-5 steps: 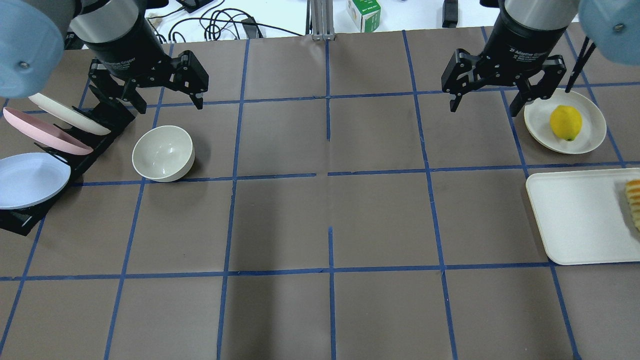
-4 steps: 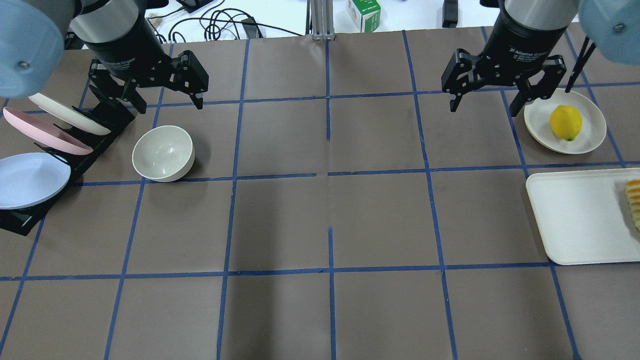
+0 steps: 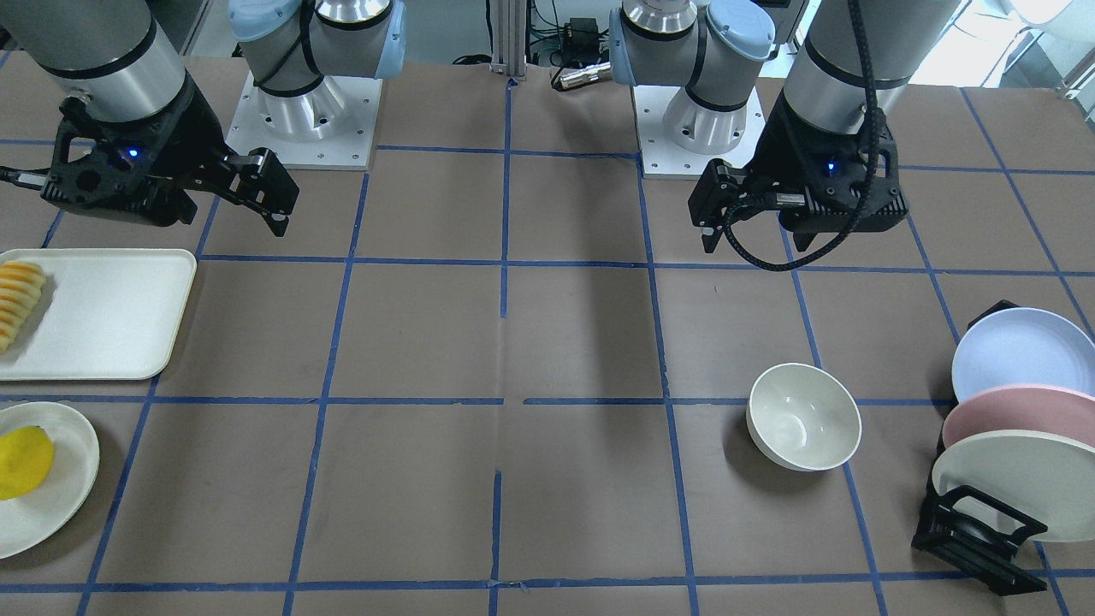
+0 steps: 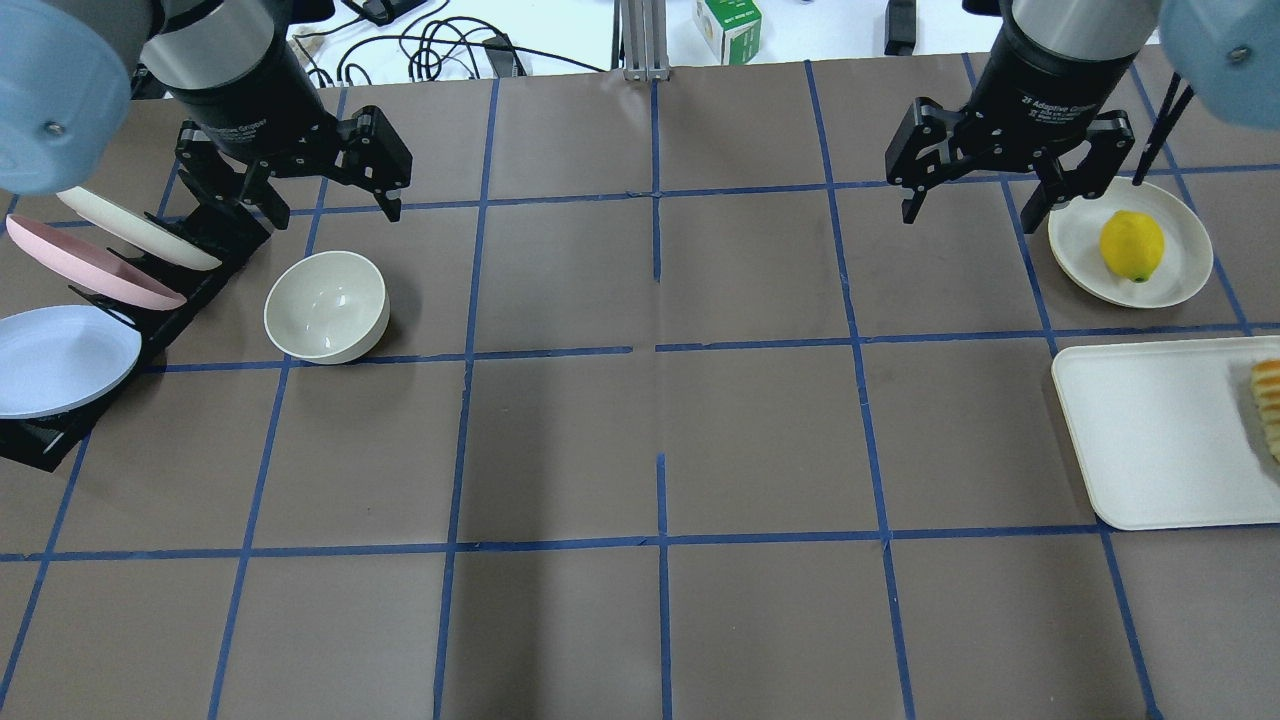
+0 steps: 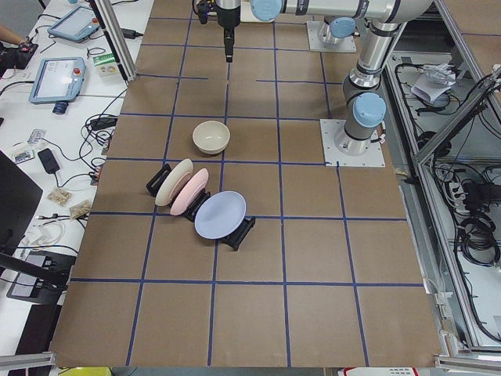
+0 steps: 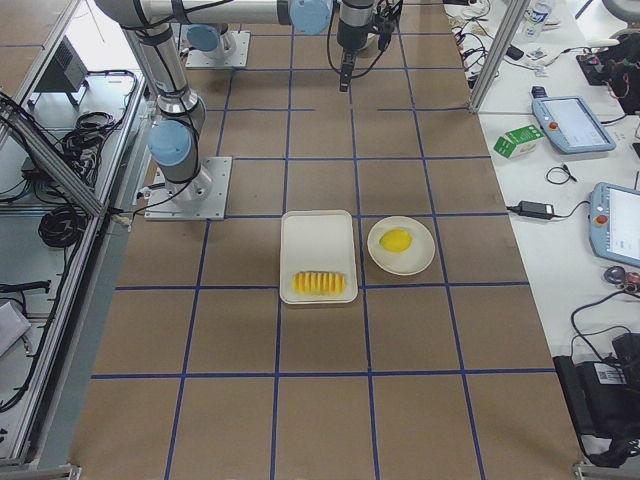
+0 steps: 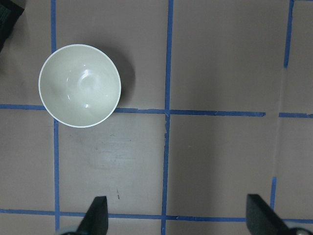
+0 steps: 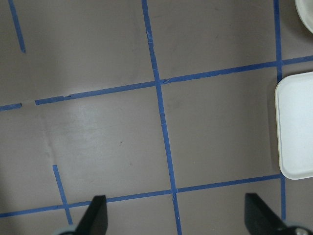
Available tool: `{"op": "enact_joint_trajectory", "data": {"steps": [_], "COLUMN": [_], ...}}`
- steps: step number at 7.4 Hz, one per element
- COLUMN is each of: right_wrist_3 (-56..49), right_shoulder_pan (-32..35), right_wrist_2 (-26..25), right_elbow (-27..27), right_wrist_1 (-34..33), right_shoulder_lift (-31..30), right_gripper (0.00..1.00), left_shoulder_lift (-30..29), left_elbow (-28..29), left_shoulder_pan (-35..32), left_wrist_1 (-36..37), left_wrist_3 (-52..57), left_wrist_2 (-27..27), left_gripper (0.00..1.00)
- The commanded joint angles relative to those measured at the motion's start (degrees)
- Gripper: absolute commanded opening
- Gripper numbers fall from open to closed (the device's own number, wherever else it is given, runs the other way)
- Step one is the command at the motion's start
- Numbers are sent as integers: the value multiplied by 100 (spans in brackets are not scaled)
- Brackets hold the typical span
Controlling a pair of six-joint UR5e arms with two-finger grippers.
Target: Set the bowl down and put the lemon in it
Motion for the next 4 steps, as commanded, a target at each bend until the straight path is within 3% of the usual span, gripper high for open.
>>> {"op": "enact_joint_trajectory", "data": {"steps": [1, 2, 4], "right_wrist_3": [-19, -2, -54], "right_shoulder_pan": [-24, -24, -478], "right_wrist_2": [-13, -31, -337], "right_elbow": [9, 9, 9], "right_wrist_1": [-24, -94, -707], "right_shoulder_lift": [74, 187, 565], "right_gripper": [100, 100, 100], "left_shoulder_lift": [-339, -585, -1138], "left_elbow": [-62, -227, -954], "left_shoulder_pan": [923, 1312, 1823], "left_wrist_1": [347, 418, 1938], "left_wrist_3": [535, 858, 1579], "left_wrist_2": [-88, -37, -71], "left_gripper": [100, 100, 100]}}
